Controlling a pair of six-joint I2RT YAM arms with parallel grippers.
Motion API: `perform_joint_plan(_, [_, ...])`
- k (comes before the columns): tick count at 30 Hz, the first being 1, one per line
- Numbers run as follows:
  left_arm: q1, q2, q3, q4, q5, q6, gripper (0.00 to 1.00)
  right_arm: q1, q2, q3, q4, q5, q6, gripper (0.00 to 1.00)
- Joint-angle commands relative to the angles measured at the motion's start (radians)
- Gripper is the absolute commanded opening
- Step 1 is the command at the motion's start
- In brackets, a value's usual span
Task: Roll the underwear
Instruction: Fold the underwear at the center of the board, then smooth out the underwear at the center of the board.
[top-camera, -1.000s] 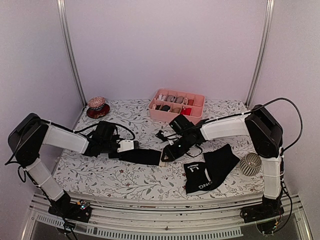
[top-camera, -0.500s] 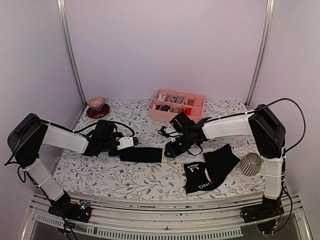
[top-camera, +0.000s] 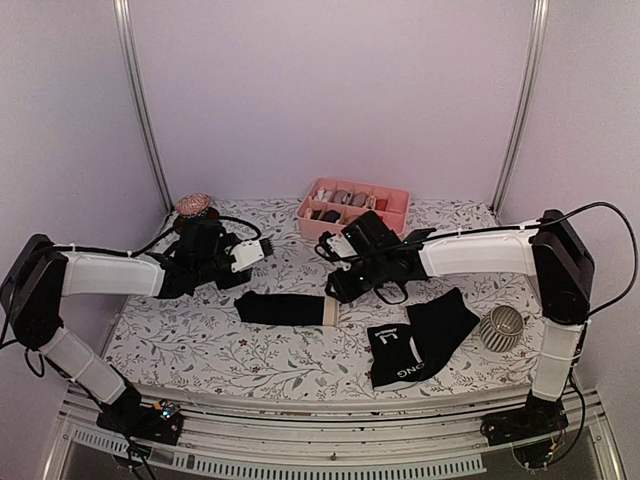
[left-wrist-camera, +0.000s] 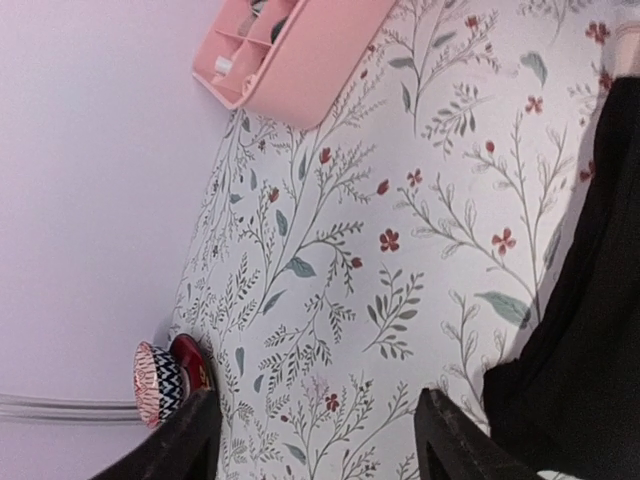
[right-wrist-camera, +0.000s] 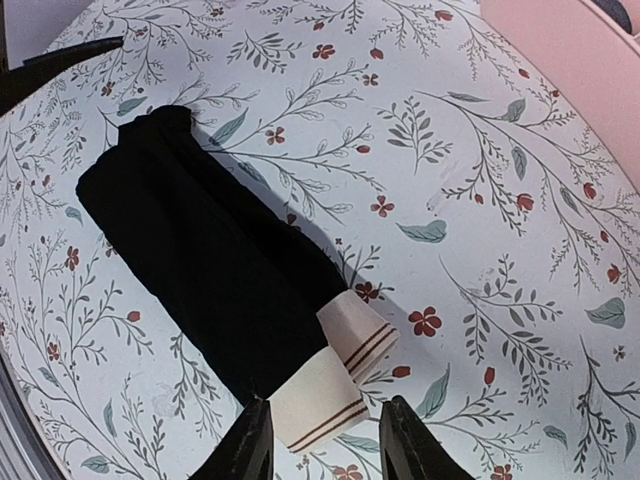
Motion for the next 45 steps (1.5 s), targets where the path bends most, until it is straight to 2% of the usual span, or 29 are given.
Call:
perform_joint_plan(1, [-0.032,-0.056,-0.015,-0.096,0.142,0.018,0.64,0.006,-0.081,-0.07,0.053,0.043,-0.012,0.39])
perform_joint_plan(4, [-0.079,-0.061,-0.03,-0.148,0.23,0.039,0.6,0.005,-0.095,-0.097,0.072,0.034,-0.021,0.38])
perform_joint_plan(10, [-0.137,-0.006,0.035,-0.244,0.35,0.015,0.29,0.005,-0.087,-0.107,0.096,0.012,-0.019,0.33])
perform_joint_plan(13, [-0.144,0.031,0.078,-0.273,0.399,0.005,0.24,0.004,-0.105,-0.132,0.136,-0.015,-0.011,0.29])
perform_joint_plan(20, [-0.147,0.182,0.18,-0.308,0.381,-0.018,0.21,0.006,-0.082,-0.147,0.179,-0.113,-0.021,0.22])
perform_joint_plan(27, [-0.114,0.264,0.215,-0.254,0.288,-0.079,0.1,0.005,-0.059,-0.138,0.187,-0.157,-0.049,0.2])
perform_joint_plan(35, [-0.08,0.304,0.191,-0.172,0.189,-0.118,0.1,0.001,0.0,-0.091,0.168,-0.178,-0.056,0.2])
perform_joint_plan(45, [-0.057,0.311,0.117,-0.113,0.174,-0.128,0.09,-0.037,0.068,-0.022,0.174,-0.252,-0.052,0.2])
